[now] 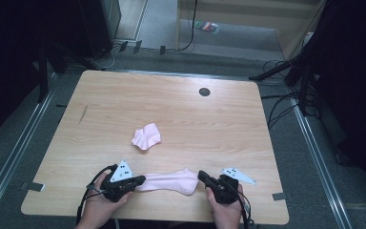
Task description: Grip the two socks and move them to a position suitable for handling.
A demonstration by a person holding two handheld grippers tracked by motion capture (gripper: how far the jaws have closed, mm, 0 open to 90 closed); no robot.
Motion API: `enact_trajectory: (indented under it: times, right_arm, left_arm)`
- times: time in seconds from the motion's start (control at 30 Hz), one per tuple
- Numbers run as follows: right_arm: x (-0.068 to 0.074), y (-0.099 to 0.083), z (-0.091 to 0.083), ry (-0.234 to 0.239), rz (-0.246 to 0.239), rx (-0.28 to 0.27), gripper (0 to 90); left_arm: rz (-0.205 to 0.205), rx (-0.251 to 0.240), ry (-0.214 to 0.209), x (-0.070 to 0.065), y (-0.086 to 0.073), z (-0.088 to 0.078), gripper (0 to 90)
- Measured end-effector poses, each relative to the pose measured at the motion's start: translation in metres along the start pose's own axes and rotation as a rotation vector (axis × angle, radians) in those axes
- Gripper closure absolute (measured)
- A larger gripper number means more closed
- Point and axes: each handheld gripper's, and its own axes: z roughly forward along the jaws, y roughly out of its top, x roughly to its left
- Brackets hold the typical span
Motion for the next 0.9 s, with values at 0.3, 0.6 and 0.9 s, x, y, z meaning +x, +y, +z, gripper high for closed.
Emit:
enact_trajectory:
  times: [0.3, 0.6, 0.9]
  right_arm:
    - [0.013, 0.002, -0.007, -0.066, -0.118, -0.067, 74.7]
    - [0.042, -0.015, 0.022, 0.006, -0.282, 0.093, 77.0]
    - [0.044, -0.013, 0.024, -0.013, -0.285, 0.091, 67.8]
  left_arm:
    - [-0.054, -0.108, -0.001, 0.002, -0.004, -0.009, 63.6]
    - [-0.060, -0.022, 0.025, 0.001, -0.009, 0.007, 73.1]
    - [-0.086, -0.096, -0.031, 0.005, -0.010, 0.001, 57.0]
